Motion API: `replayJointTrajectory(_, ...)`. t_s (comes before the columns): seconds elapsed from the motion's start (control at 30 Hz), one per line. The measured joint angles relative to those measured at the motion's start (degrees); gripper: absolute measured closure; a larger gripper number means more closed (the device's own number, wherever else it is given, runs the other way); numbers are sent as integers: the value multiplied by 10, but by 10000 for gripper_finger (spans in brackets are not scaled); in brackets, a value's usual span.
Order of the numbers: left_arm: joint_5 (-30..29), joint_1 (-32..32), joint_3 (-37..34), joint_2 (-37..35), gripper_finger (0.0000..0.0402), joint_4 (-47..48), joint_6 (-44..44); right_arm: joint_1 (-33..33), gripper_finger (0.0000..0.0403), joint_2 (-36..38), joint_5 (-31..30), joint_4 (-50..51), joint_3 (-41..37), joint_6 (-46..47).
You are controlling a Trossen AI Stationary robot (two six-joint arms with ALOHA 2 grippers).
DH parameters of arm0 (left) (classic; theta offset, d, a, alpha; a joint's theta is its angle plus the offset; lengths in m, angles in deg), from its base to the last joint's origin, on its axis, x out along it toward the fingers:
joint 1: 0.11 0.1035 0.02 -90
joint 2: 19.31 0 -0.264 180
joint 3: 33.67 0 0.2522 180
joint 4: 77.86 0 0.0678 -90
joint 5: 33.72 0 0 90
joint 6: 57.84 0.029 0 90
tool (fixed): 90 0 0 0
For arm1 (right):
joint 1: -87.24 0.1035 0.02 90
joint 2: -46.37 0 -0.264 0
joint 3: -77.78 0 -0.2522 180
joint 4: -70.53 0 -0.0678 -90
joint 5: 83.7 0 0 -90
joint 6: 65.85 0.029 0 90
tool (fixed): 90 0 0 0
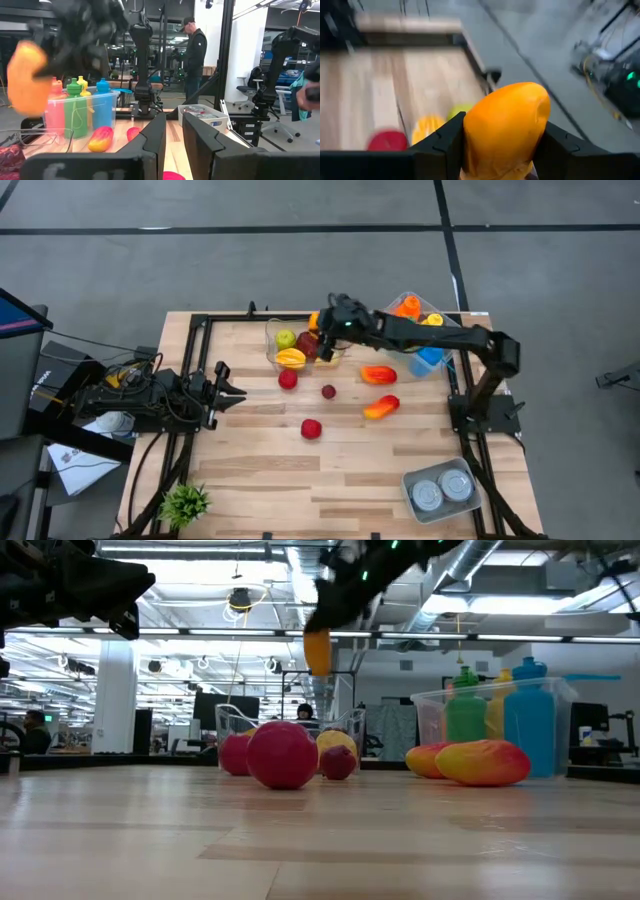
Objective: Pick & Place Food Item
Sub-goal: Put the yellow mango into the transparent bin
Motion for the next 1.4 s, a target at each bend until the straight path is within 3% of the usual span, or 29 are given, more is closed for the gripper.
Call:
replayJointTrajectory(0.2, 0, 0, 0, 0, 348, -1, 0, -7, 228, -84, -10, 67, 54, -18)
replayJointTrajectory(0.4, 0, 0, 0, 0, 348, -2, 0, 7, 228, -166, -76, 184, 148, -51)
replayJointTrajectory(0.6, 0, 0, 0, 0, 348, -5, 0, 25, 229, -235, -86, 307, 263, -58)
replayJointTrajectory(0.77, 0, 0, 0, 0, 348, -8, 0, 32, 228, -274, -86, 335, 326, -63)
replayJointTrajectory(1.4, 0, 0, 0, 0, 348, -22, 0, 39, 227, -302, -79, 364, 349, -70)
